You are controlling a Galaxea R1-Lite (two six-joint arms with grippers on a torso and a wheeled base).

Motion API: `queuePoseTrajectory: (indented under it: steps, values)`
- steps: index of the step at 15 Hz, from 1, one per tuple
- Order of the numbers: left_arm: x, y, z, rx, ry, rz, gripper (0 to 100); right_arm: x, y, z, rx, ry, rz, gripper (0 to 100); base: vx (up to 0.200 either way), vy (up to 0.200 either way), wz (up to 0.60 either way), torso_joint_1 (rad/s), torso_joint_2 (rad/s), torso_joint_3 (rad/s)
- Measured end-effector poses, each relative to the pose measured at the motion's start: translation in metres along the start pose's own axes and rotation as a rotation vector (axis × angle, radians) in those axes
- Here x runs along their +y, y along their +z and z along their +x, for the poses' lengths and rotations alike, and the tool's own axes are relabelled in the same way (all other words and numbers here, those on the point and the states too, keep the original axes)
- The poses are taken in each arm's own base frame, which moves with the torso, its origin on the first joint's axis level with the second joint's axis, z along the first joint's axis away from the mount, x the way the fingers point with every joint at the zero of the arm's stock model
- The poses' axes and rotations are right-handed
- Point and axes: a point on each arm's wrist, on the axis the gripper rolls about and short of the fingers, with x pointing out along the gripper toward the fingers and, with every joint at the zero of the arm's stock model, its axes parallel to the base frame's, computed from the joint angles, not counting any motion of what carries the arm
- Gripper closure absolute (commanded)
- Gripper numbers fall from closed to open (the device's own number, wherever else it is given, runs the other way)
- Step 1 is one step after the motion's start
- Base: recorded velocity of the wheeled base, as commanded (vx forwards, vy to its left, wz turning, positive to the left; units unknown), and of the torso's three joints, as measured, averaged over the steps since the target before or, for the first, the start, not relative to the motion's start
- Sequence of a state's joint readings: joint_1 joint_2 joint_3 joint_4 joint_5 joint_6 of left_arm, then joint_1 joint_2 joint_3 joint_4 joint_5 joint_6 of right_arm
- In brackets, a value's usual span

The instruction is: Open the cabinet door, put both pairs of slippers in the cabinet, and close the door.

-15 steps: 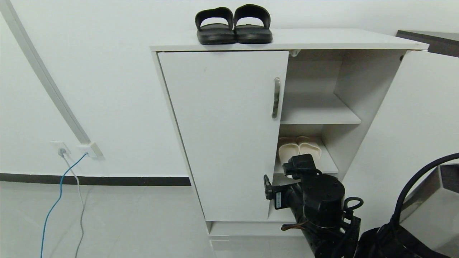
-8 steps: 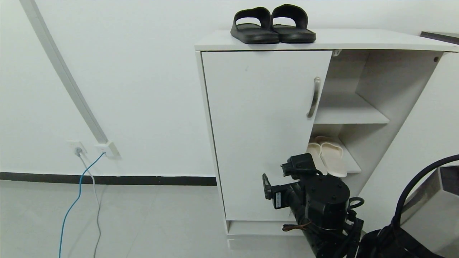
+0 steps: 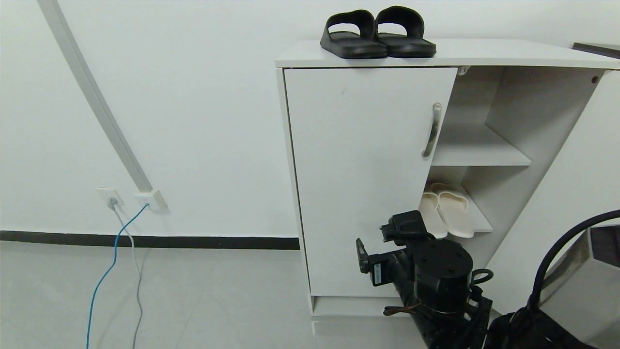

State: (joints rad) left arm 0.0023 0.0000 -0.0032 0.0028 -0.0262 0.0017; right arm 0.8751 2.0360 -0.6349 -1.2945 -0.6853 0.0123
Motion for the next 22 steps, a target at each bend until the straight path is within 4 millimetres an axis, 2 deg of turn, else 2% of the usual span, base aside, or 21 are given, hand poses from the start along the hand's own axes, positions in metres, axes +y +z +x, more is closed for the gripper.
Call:
queuePoseTrajectory:
  steps: [13, 22]
  values:
    - [0.0, -0.0001, 0.0, 0.001, 0.0, 0.001, 100, 0.0017, -0.0021, 0.0, 0.008, 0.005, -0.009, 0, 0.0, 0.0, 0.0, 0.0, -0.01, -0.008]
    - [0.0, 0.0, 0.0, 0.0, 0.0, 0.001, 100, 0.0015, -0.0032, 0.0002, 0.009, 0.005, -0.02, 0, 0.0, 0.0, 0.0, 0.063, -0.4, -0.331]
